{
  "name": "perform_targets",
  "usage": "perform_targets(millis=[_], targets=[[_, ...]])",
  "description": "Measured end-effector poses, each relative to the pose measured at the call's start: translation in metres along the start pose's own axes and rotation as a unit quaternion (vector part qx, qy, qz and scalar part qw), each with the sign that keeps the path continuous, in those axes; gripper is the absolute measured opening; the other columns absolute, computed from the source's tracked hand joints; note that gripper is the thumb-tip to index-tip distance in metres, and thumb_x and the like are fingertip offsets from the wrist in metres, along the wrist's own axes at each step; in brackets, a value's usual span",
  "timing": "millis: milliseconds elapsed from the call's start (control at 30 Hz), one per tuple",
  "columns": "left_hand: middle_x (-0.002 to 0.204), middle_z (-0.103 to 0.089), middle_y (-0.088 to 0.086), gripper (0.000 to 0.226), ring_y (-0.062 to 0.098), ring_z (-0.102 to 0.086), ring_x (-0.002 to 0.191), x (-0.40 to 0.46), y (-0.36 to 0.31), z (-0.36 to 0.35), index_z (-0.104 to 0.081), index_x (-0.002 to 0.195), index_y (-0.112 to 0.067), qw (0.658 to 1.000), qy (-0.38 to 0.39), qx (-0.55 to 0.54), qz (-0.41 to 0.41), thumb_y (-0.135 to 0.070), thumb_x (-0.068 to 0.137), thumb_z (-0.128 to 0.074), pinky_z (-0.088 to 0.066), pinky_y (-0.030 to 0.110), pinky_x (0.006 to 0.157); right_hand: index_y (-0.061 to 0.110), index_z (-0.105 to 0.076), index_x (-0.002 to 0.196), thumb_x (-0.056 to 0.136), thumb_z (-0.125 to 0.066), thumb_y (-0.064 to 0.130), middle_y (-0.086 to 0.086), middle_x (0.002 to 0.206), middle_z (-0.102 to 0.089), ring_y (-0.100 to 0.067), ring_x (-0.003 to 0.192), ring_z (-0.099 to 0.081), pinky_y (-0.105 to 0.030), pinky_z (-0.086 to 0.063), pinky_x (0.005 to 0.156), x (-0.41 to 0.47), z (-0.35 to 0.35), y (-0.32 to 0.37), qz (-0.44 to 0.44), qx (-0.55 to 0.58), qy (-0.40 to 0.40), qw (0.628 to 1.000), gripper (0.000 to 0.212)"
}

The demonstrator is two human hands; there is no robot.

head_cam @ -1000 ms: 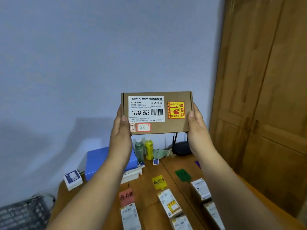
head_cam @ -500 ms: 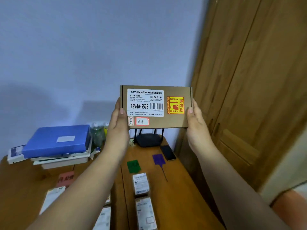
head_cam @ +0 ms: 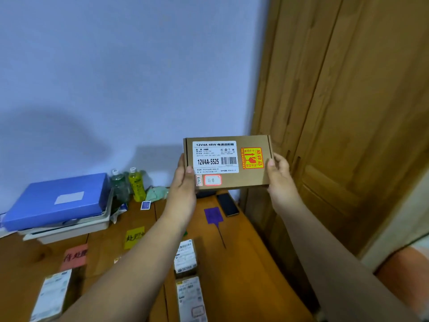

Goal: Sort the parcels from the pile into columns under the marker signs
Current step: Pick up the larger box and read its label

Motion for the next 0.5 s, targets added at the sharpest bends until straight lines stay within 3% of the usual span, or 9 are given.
perform_targets(millis=[100,167,233,367,500], targets=[[0.124,-0.065,-0.010,0.043,0.013,-0.061,0.115,0.012,0.036,-0.011,-0.034,0.146,-0.039,0.998,0.017,-0.001,0.056,-0.033,0.103,-0.037,-0.044,0.045,0.106,0.032,-0.037,0.140,0.103,-0.036,0.040,0.007,0.119,-0.062,-0.011,0.111,-0.058,-0.037,-0.047,0.098,0.007,0.007,-0.027,-0.034,-0.012,-0.007,0.999,0.038],[0.120,-0.063,-0.013,0.042,0.006,-0.061,0.107,0.013,0.058,-0.017,-0.035,0.145,-0.036,0.996,0.020,0.007,0.088,-0.028,0.104,-0.035,-0.048,0.029,0.098,0.032,-0.039,0.139,0.103,-0.037,0.040,0.003,0.121,-0.061,-0.013,0.109,-0.059,-0.037,-0.050,0.092,0.014,0.011,-0.051,-0.059,-0.023,-0.015,0.998,0.038],[0.124,-0.060,-0.009,0.044,0.006,-0.058,0.109,0.008,0.081,-0.019,-0.030,0.148,-0.032,0.992,0.021,0.030,0.122,-0.026,0.105,-0.034,-0.043,0.017,0.092,0.033,-0.040,0.138,0.102,-0.036,0.043,0.004,0.121,-0.059,-0.012,0.106,-0.058,-0.034,-0.049,0.085,0.018,0.014,-0.081,-0.088,-0.048,-0.018,0.995,0.037],[0.132,-0.061,-0.004,0.047,0.018,-0.055,0.123,0.000,0.150,-0.022,-0.026,0.150,-0.034,0.977,-0.008,0.057,0.205,-0.030,0.104,-0.035,-0.033,0.040,0.113,0.033,-0.040,0.138,0.100,-0.035,0.049,0.012,0.113,-0.059,-0.014,0.109,-0.057,-0.040,-0.045,0.097,0.019,0.022,-0.154,-0.145,-0.115,0.007,0.983,0.041],[0.132,-0.061,0.000,0.047,0.022,-0.057,0.120,-0.004,0.224,-0.033,-0.029,0.149,-0.033,0.945,-0.050,0.080,0.312,-0.028,0.103,-0.035,-0.039,0.044,0.108,0.028,-0.041,0.139,0.102,-0.033,0.045,0.008,0.112,-0.059,-0.017,0.107,-0.056,-0.037,-0.044,0.090,0.026,0.031,-0.221,-0.197,-0.172,0.019,0.965,0.041]])
Point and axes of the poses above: each hand's wrist, its own x-axis towards the middle knuckle, its own z-axis out of the back of the hand, y = z × x, the point moved 5 cm from there along x, towards the middle knuckle
